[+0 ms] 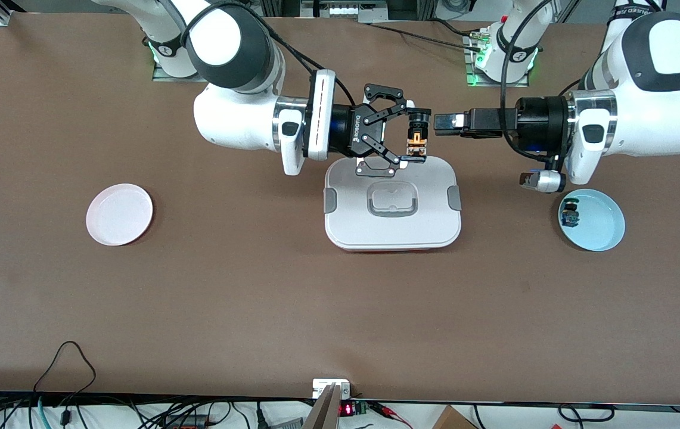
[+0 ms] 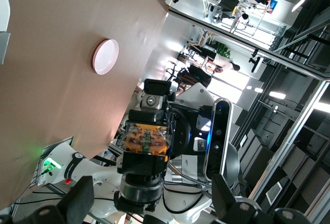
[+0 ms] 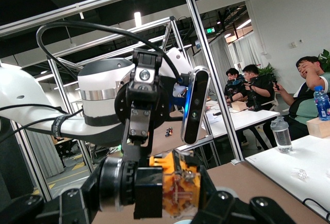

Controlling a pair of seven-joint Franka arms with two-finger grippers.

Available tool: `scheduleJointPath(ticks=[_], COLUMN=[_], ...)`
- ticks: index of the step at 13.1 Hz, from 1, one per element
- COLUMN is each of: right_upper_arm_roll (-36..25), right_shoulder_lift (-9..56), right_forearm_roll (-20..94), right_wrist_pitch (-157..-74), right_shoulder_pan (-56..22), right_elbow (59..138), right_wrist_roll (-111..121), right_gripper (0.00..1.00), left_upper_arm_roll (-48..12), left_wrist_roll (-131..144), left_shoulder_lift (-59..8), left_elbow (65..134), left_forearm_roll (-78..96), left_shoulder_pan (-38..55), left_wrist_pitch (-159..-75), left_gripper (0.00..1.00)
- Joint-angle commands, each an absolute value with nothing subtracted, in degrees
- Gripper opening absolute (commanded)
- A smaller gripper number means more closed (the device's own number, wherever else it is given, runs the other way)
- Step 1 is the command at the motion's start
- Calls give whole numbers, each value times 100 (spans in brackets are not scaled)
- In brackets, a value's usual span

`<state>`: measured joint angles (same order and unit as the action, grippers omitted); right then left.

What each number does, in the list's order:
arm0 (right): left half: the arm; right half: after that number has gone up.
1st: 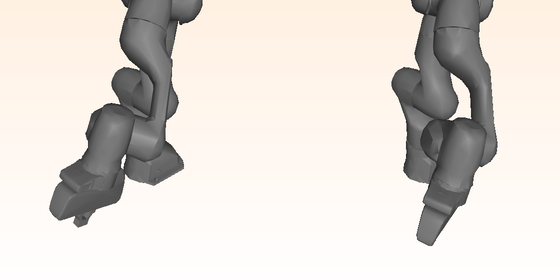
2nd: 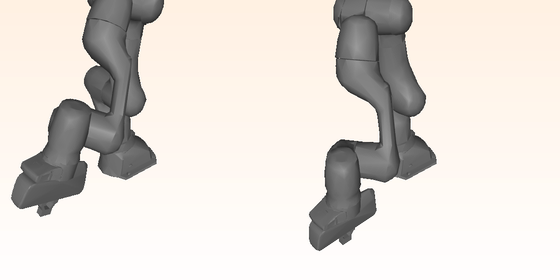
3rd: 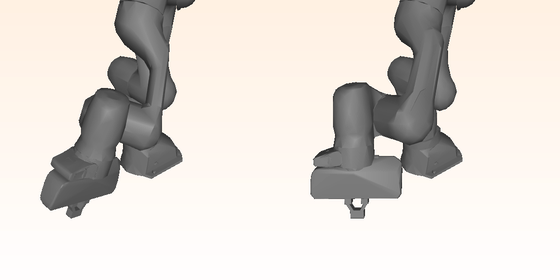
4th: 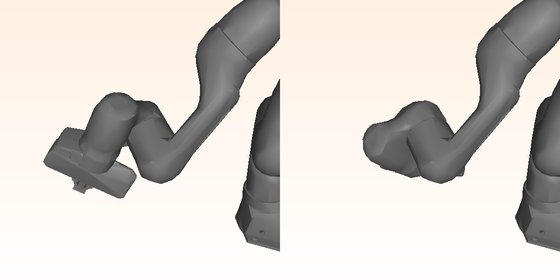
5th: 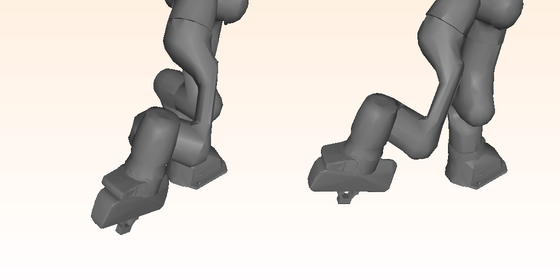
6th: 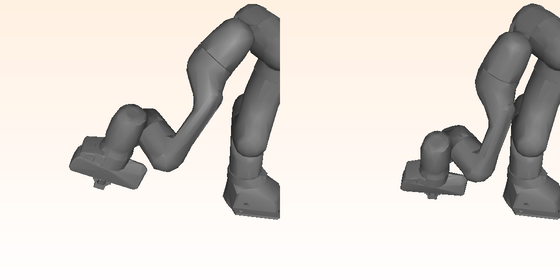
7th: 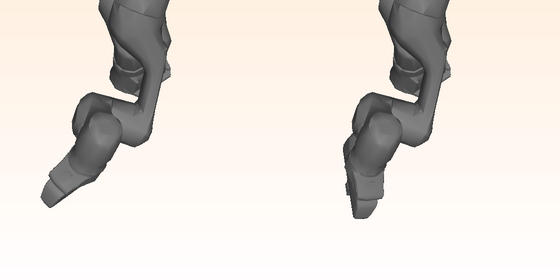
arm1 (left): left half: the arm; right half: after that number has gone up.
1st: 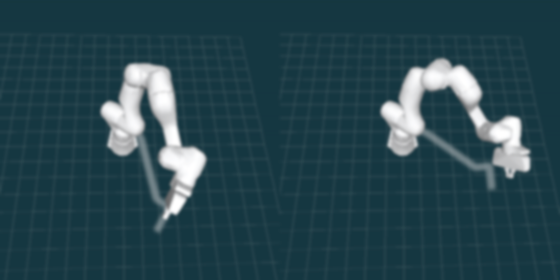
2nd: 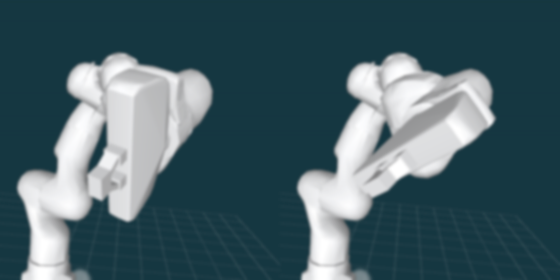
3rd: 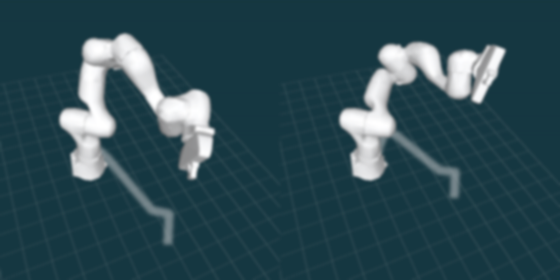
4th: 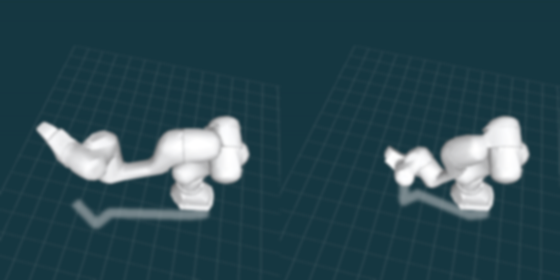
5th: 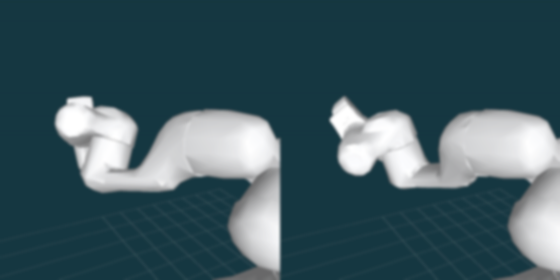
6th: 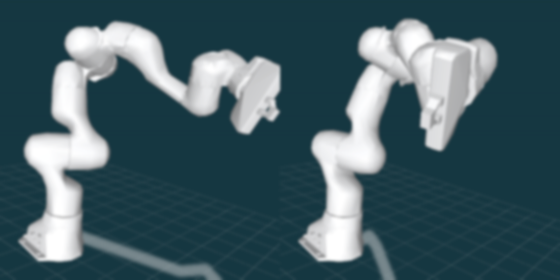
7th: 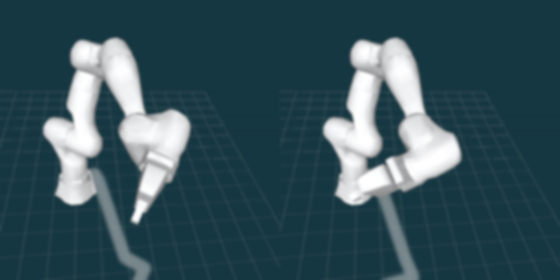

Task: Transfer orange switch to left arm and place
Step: 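Close the left gripper on the switch while the right gripper opens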

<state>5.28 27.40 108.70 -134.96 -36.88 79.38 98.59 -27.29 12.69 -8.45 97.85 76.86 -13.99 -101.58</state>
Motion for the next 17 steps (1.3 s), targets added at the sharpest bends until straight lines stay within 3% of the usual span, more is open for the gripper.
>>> scheduleJointPath(ticks=[1, 6, 9, 10, 12, 14, 17], right_upper_arm_roll=[536, 527, 510, 484, 466, 466, 466], right_shoulder_lift=[2769, 2769, 2760, 2760, 2760, 2734, 2690], right_forearm_roll=[11013, 11004, 11004, 11004, 11004, 11030, 11013], right_wrist_pitch=[-13544, -13588, -13588, -13588, -13579, -13562, -13570], right_shoulder_pan=[-3726, -3832, -3832, -3832, -3832, -3823, -3823], right_elbow=[7875, 7910, 7910, 7919, 7919, 7971, 7972], right_wrist_roll=[9861, 9870, 9870, 9870, 9879, 9731, 9431], right_gripper=[0, 0, 0, 0, 3, 100, 100], left_upper_arm_roll=[-2769, -2769, -2760, -2760, -2760, -2742, -2698], left_wrist_roll=[1160, 1143, 907, 827, 852, 888, 905], left_shoulder_lift=[-940, -993, -1020, -1028, -1028, -993, -810], left_elbow=[9835, 9835, 9835, 9835, 9835, 9835, 9835], left_forearm_roll=[7866, 7866, 7805, 7805, 7805, 7761, 7009], left_shoulder_pan=[-1363, -1327, -1362, -1380, -1397, -1424, -1721], left_wrist_pitch=[-10239, -10353, -10292, -10292, -10283, -10196, -9503], left_gripper=[98, 58, 5, 0, 0, 0, 0])
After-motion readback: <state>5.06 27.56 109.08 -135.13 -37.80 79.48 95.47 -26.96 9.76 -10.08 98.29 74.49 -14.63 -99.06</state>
